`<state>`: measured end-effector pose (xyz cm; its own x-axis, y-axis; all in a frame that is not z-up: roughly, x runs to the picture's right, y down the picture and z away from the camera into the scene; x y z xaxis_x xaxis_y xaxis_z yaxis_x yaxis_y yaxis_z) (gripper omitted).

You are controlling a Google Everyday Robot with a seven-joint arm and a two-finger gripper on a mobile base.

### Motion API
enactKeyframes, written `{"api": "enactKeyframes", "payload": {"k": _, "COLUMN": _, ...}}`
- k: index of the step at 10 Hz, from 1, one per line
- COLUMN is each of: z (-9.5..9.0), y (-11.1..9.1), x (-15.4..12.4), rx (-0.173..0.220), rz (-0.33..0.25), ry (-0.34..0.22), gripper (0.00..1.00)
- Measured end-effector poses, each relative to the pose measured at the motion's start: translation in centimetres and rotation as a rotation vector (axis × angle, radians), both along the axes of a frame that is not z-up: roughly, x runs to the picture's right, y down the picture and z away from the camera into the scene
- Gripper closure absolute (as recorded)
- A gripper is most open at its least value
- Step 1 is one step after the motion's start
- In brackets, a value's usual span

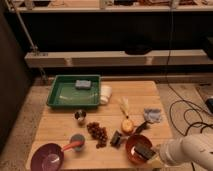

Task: Wipe red bowl with eraser

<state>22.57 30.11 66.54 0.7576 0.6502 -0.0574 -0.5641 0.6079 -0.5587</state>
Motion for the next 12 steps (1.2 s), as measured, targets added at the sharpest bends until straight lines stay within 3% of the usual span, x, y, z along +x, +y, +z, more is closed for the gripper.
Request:
{"api": "enactKeyframes", "payload": {"k": 2, "z": 1.3, "y": -0.9, "x": 0.0, "rx": 0.004, "rz": 0.011, "ry": 0.013, "gripper": 1.00}}
{"api": "enactKeyframes", "payload": {"k": 6, "z": 1.4, "y": -2.7, "x": -0.8, "rx": 0.034, "rz": 0.030, "ry": 0.007, "gripper": 1.00}}
{"api": "enactKeyframes", "payload": {"k": 12, "z": 0.0, "y": -3.6, "x": -4.8, "rx": 0.058, "rz": 0.013, "ry": -0.083, "gripper": 1.00}}
